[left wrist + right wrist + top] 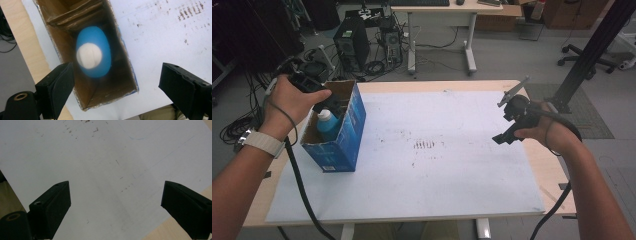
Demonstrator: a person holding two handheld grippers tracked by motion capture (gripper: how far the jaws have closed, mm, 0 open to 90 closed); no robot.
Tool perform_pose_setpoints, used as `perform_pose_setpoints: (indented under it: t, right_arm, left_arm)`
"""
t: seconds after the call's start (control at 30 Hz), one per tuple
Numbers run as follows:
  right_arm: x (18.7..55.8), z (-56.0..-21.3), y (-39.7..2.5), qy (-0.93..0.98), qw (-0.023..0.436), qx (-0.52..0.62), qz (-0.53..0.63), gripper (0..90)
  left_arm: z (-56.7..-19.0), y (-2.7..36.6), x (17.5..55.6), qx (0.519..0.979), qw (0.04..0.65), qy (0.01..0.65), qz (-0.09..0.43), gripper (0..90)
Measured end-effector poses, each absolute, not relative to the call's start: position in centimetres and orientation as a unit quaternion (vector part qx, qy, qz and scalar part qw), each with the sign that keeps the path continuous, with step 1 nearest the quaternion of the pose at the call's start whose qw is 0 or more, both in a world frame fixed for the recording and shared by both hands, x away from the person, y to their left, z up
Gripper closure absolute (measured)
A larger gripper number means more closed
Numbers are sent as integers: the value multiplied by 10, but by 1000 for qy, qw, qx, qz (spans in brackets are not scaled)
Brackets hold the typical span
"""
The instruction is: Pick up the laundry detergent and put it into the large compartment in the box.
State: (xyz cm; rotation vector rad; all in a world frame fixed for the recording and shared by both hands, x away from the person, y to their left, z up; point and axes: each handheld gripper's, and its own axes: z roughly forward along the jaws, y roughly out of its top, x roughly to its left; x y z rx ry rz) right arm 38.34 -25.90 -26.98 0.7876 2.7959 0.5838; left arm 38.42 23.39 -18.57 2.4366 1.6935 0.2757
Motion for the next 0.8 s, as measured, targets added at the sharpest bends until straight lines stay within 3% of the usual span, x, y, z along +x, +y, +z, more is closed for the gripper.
perform_pose_setpoints:
  t: [0.8]
  right_arm:
    - [382,-266,-256,940,92,265,196,91]
  left_arm:
    - [-172,213,371,845,84,521,88,132]
